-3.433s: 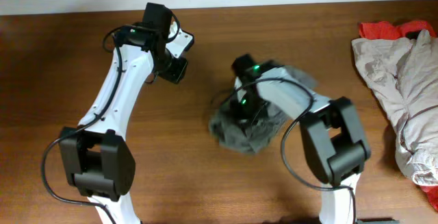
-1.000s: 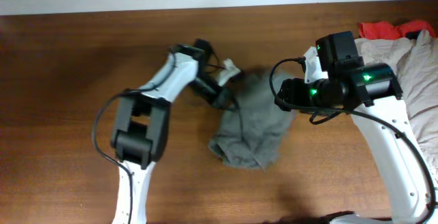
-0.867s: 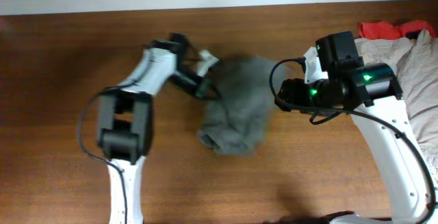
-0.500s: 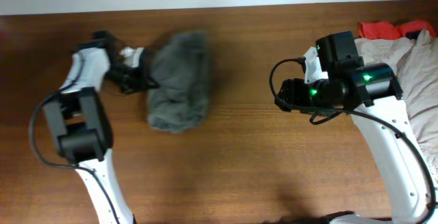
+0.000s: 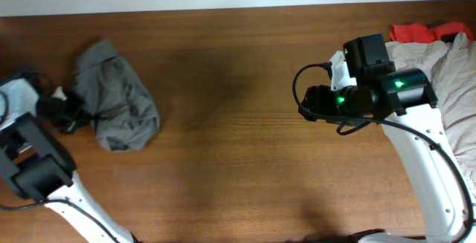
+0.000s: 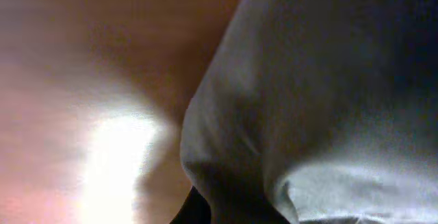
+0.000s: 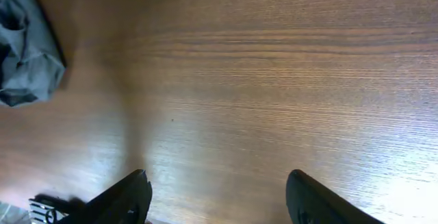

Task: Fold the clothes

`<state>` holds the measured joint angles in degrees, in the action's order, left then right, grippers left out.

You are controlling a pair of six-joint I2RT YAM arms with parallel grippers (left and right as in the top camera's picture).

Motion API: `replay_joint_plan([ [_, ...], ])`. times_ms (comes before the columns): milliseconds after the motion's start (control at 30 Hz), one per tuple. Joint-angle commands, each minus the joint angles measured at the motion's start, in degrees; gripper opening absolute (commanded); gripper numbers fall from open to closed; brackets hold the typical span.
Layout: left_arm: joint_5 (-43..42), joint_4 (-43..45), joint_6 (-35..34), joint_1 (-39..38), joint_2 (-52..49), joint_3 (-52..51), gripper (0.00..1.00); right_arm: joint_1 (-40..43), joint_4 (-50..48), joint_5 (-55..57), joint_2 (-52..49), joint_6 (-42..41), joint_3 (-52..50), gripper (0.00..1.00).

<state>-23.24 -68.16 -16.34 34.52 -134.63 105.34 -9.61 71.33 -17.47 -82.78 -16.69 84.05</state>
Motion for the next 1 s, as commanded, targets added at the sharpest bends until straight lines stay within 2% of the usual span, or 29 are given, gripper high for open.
replay_joint_plan([
  [0,8.5,-0.9,-4.0,5.7,-0.6,0.2,0.01,0.3,-0.2,0.1,0.9,0.4,0.2,0.68],
  [233,7.0,-5.2,-3.1,12.3,0.5,0.2,0.01,0.3,-1.1,0.1,0.9,0.4,0.2,0.68],
  [333,2.3,-4.9,-2.1,12.5,3.1,0.3,0.08,0.3,-2.1,0.1,0.9,0.4,0.2,0.68],
  [667,9.5,-3.2,-2.0,12.4,18.3,0.4,0.34,0.3,-1.8,0.1,0.9,0.4,0.2,0.69],
  [767,9.6,-3.1,1.7,11.3,21.7,0.4,0.37,0.3,-2.3,0.1,0.9,0.4,0.2,0.69],
  [833,9.6,-3.1,6.2,9.4,22.7,0.4,0.37,0.3,-2.8,0.1,0.9,0.4,0.2,0.69],
  [867,9.6,-3.5,8.4,8.3,22.8,0.4,0.33,0.3,-3.0,0.1,0.9,0.4,0.2,0.69],
  [900,9.9,-4.3,10.4,6.9,22.8,0.4,0.24,0.3,-3.2,0.1,0.9,0.4,0.2,0.70],
  [967,13.5,-6.8,10.9,4.2,22.6,0.3,0.12,0.3,-3.2,0.1,0.9,0.4,0.2,0.70],
])
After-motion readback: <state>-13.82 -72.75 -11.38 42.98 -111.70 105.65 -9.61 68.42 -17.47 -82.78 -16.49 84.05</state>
